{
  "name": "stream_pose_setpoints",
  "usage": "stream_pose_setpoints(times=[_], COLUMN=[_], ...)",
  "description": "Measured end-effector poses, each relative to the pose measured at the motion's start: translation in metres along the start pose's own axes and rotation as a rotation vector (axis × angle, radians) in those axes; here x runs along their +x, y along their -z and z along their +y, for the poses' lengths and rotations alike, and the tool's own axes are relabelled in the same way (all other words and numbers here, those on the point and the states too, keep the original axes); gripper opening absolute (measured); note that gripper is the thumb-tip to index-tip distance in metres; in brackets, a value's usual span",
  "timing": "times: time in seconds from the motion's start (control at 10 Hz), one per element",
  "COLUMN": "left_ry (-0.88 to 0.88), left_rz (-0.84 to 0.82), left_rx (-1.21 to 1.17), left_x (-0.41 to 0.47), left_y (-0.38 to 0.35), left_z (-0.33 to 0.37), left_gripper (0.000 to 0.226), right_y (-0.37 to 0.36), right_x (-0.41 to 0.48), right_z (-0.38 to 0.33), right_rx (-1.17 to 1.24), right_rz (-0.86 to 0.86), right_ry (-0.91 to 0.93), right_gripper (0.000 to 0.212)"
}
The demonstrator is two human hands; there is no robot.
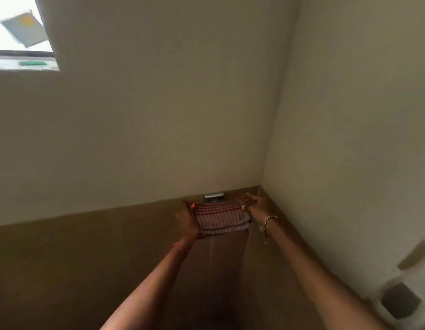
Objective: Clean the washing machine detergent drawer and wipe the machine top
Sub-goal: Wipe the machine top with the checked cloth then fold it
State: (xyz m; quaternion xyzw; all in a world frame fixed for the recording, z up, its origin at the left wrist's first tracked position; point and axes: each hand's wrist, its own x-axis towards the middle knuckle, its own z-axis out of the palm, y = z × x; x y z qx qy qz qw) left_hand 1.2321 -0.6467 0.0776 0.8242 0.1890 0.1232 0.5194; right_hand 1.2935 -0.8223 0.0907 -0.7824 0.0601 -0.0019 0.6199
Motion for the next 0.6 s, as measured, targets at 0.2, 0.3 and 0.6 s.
stream_pose_setpoints(times=[0.2, 0.3, 0.6], left_ry=[-0.127, -0.086, -0.034], left_rz=[0.097, 0.115, 0.066], left_rx=[0.057, -0.020, 0.069], left_x=[0.018, 0.015, 0.013], left_y=[-0.011, -0.018, -0.009], left_z=[-0.009, -0.017, -0.038], left_gripper=[0.014, 0.014, 0.028], right_y=[-0.011, -0.015, -0.004], right_x=[0.024, 0.027, 0.018], right_z=[0.022, 0.038, 0.045], right_rx=[-0.164, -0.152, -0.417], right_rz=[-0.001, -0.010, -0.220], right_ry=[0.055, 0.040, 0.025], right_gripper=[0.043, 0.041, 0.039])
